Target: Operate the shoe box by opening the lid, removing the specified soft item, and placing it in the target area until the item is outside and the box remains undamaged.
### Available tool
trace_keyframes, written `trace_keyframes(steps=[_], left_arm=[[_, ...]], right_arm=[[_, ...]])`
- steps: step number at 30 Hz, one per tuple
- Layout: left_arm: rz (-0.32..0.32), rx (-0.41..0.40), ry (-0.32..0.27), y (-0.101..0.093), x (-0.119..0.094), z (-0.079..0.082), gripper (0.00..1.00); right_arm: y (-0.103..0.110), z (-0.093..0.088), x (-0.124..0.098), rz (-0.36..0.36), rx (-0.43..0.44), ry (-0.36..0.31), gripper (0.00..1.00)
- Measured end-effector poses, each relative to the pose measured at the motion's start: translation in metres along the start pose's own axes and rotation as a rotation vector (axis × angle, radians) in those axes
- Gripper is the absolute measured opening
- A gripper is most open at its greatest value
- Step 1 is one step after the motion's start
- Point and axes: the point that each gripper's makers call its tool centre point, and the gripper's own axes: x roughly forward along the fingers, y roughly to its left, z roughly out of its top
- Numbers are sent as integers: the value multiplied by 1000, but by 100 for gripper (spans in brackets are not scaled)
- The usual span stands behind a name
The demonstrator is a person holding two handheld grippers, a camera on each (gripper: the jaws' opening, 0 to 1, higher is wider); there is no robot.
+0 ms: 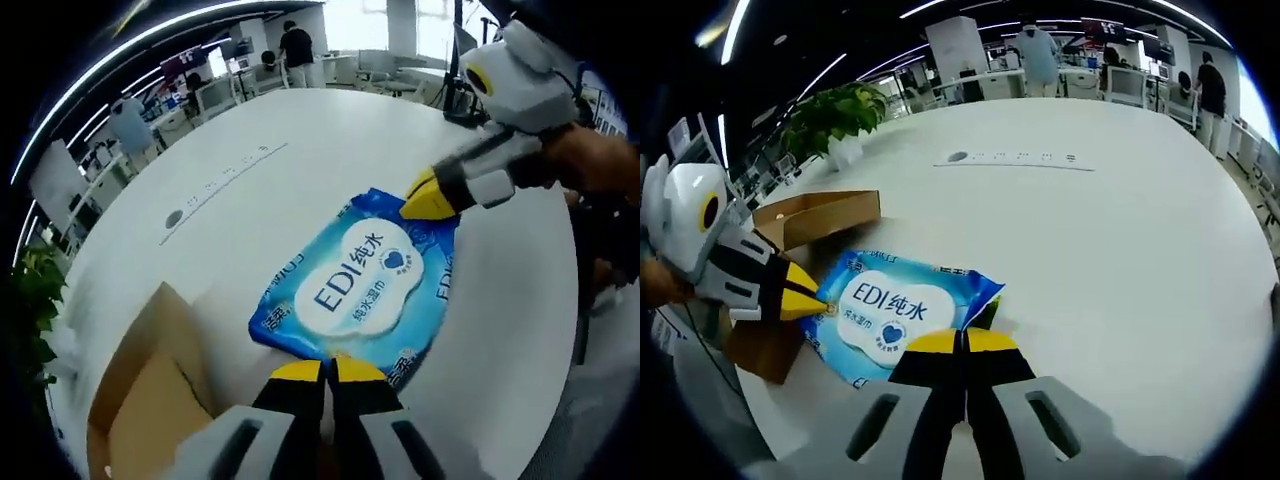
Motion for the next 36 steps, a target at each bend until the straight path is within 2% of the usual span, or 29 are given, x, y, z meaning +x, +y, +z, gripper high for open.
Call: trace_keyframes(steps=[2, 3, 11, 14, 18, 29, 36], left_arm=[[2, 56, 29, -2, 0, -4, 2], [15, 63, 17, -2, 0, -2, 2], [21, 62, 26, 2, -7, -4, 8], [8, 35, 17, 1, -12, -4, 13], [-2, -2, -16, 1, -17, 0, 18], [-58, -108, -98, -3, -38, 7, 24], [-59, -147, -130, 0, -54, 2, 24]], right_arm=[[1, 1, 0, 2, 3, -5, 0], [0, 1, 0, -2, 5, -6, 0], [-2, 4, -1, -7, 25, -34, 4], [0, 5, -4, 3, 58, -40, 12], [1, 3, -7, -4, 35, -37, 11], [2, -8, -13, -1, 75, -15, 15], [2, -13, -14, -3, 81, 1, 13]])
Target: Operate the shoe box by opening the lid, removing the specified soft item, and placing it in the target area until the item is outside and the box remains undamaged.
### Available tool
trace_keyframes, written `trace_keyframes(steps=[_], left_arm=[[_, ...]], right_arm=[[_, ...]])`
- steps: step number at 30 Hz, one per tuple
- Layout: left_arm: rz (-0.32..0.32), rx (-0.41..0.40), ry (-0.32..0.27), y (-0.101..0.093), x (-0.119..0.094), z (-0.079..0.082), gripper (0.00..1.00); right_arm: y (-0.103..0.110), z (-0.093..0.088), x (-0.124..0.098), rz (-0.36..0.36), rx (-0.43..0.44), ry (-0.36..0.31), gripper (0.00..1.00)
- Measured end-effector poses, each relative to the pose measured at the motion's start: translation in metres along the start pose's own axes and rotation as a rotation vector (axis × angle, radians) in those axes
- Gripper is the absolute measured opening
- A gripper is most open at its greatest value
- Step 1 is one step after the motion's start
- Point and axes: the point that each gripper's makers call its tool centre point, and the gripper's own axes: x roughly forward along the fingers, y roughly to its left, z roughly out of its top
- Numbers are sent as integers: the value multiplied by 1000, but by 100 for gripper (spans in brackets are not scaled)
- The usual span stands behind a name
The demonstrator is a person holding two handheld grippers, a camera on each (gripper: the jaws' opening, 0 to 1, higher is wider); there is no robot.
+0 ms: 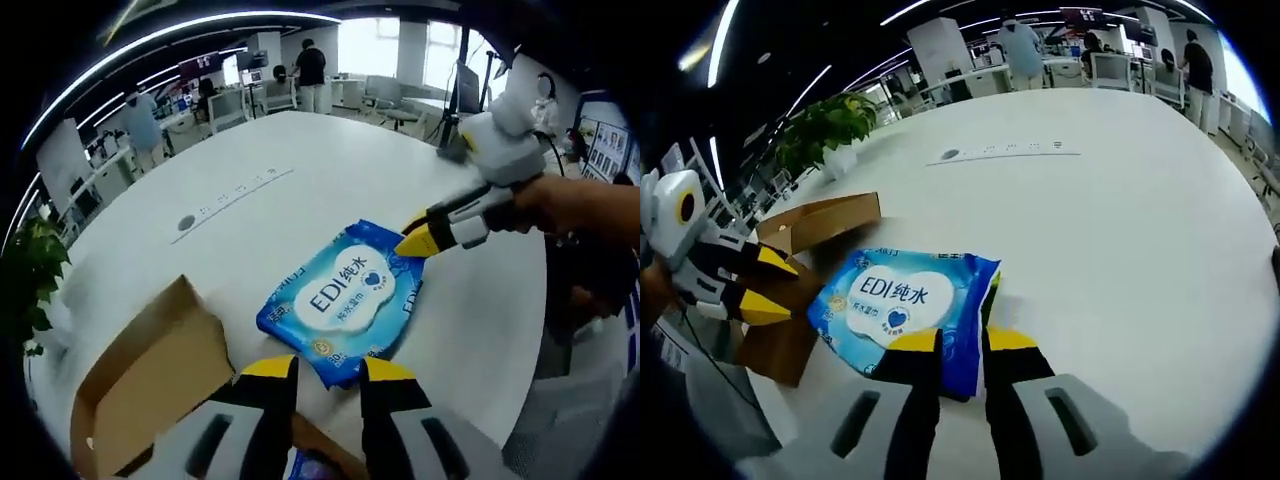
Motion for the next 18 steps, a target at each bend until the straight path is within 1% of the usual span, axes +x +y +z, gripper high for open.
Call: trace_keyframes(steps=[9, 14, 18], left_arm=[[19, -22, -35, 12, -25, -6, 27], [29, -41, -47, 19, -36, -13, 28], [39, -61, -55, 25, -44, -18, 29]], right_arm=[[5, -6, -5, -4, -6, 10, 14], [7, -10, -9, -7, -12, 19, 15], [8, -9, -13, -14, -18, 15, 17]])
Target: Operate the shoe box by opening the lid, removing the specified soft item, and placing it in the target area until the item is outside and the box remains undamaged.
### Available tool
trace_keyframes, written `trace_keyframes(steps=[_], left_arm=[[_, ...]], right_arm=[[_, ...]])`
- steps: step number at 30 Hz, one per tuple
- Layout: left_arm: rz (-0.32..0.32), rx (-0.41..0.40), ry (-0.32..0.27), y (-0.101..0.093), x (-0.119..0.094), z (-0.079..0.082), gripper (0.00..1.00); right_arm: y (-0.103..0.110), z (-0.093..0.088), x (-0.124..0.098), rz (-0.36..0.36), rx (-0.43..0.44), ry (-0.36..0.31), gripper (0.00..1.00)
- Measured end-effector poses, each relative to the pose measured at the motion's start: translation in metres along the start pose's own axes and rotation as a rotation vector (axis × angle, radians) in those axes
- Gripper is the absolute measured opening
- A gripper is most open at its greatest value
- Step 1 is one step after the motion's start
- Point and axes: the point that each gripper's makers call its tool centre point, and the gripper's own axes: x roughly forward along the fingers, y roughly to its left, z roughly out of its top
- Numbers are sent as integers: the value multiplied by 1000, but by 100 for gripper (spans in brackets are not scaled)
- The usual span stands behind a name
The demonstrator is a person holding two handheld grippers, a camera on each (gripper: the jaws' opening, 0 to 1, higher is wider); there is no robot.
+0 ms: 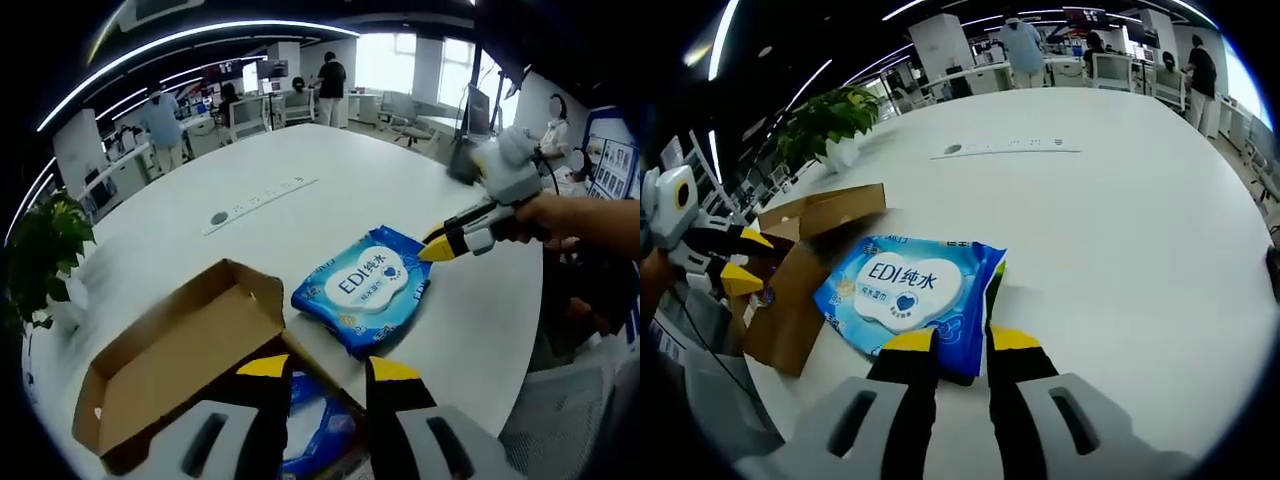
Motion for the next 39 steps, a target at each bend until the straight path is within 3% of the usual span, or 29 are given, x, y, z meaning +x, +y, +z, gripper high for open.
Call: trace_keyframes(steps=[20, 30, 39], left_arm=[[42, -31, -6, 34, -30, -30, 33], [-1, 25, 55, 48, -38, -60, 34], [-102, 94, 50, 50, -46, -69, 31]], right_arm=[[18, 10, -33, -32, -106, -20, 20], [44, 28, -46, -18, -223, -40, 21], [84, 48, -44, 39, -339, -63, 22]])
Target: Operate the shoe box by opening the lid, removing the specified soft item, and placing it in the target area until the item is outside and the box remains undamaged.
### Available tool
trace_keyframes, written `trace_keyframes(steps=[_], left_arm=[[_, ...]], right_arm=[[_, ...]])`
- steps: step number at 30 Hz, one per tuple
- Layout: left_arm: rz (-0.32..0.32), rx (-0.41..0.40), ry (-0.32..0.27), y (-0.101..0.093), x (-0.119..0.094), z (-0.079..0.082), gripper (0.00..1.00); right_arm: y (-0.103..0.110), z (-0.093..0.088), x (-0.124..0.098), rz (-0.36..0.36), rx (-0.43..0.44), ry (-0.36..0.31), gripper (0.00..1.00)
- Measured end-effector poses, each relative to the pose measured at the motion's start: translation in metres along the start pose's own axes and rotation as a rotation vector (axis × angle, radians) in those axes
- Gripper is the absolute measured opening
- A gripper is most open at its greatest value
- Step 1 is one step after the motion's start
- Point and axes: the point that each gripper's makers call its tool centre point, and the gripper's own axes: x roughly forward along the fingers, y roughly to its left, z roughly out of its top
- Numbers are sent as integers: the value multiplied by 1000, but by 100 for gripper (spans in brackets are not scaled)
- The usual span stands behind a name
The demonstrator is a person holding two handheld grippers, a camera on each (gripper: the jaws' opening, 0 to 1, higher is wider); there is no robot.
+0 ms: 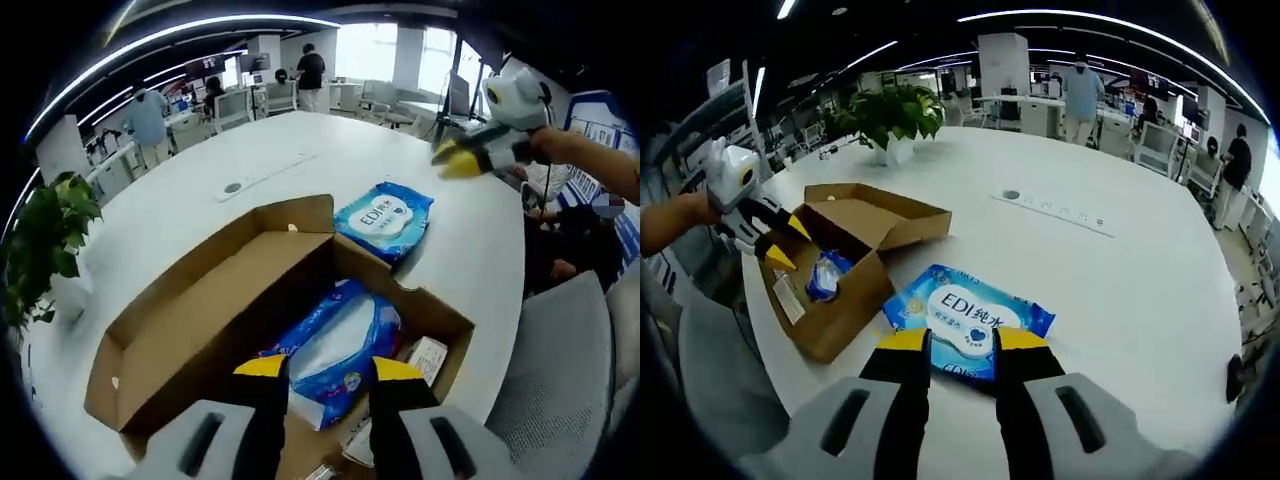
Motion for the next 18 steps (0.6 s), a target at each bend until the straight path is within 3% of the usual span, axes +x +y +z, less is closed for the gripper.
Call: trace_keyframes(steps=[5, 8, 14, 18], left_arm=[[-52, 56, 4, -2, -1, -1, 31], [-89, 129, 10, -6, -1, -2, 30], [-155, 194, 38, -12, 5, -7, 29], [-156, 210, 75, -9, 10, -11, 28]], right_arm=[[22, 18, 7, 39, -40, -20, 22], [35, 23, 13, 69, -78, -19, 21], [63, 29, 21, 134, -158, -8, 20], [77, 29, 27, 170, -207, 7, 20]])
